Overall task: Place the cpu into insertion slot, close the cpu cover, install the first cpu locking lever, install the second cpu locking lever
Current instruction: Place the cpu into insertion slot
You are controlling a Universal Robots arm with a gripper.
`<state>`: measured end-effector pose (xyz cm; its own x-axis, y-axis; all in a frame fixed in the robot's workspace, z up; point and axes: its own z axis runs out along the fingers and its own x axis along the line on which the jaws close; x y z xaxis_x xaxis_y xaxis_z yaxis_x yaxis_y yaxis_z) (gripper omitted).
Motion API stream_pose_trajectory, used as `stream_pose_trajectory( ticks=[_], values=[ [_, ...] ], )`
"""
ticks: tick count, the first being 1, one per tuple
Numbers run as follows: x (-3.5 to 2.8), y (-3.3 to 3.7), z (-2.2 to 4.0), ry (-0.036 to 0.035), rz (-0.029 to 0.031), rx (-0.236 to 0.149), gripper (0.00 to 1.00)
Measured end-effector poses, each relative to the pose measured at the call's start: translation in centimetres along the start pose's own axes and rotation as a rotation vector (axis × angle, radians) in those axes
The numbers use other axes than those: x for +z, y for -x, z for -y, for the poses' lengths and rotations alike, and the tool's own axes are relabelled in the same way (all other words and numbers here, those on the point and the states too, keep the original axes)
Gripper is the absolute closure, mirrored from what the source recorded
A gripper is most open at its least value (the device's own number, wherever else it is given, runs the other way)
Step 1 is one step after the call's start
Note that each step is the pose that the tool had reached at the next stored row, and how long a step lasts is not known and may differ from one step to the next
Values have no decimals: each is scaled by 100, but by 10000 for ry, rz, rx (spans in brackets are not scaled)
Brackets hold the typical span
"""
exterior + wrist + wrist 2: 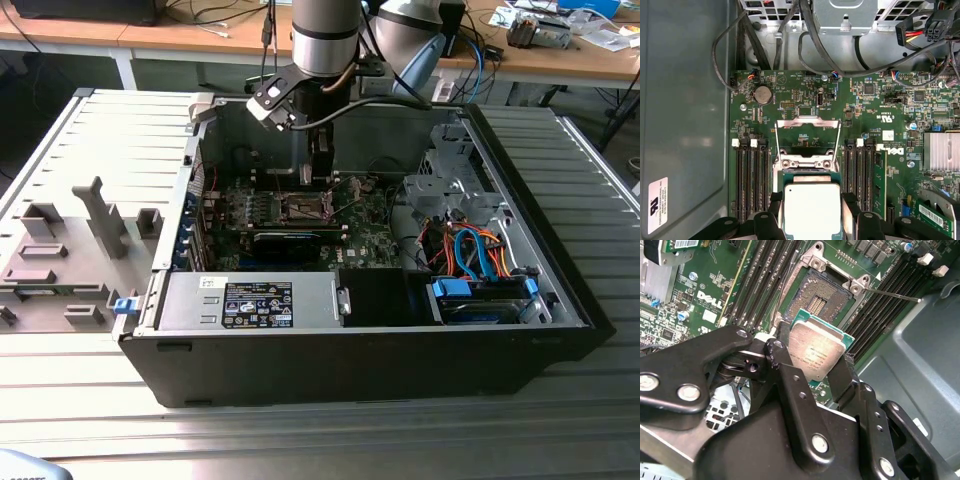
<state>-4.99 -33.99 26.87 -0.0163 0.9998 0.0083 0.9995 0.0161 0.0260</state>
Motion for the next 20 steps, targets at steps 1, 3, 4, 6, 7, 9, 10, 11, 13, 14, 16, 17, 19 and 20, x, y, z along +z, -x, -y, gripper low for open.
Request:
stream_pose_trajectory(
  ticks=[1, 3, 4, 6, 7, 9, 10, 11, 13, 14, 16, 17, 19, 20],
  values=[
    [0, 0, 0, 0, 1, 0, 45],
    [4, 0, 0, 1, 0, 0, 45],
    [20, 0, 2, 0, 0, 0, 45],
    [31, 0, 3, 0, 0, 0, 45],
    [33, 0, 3, 0, 0, 0, 45],
    [37, 0, 4, 1, 0, 0, 45],
    [39, 0, 4, 0, 0, 0, 45],
    [41, 0, 4, 0, 0, 0, 45],
    [47, 0, 5, 1, 0, 0, 45],
    [48, 0, 5, 1, 0, 0, 45],
    [52, 0, 5, 1, 0, 0, 45],
    [54, 0, 5, 0, 0, 0, 45],
    [58, 1, 5, 0, 0, 0, 45],
    [62, 0, 5, 0, 0, 0, 45]
  ],
)
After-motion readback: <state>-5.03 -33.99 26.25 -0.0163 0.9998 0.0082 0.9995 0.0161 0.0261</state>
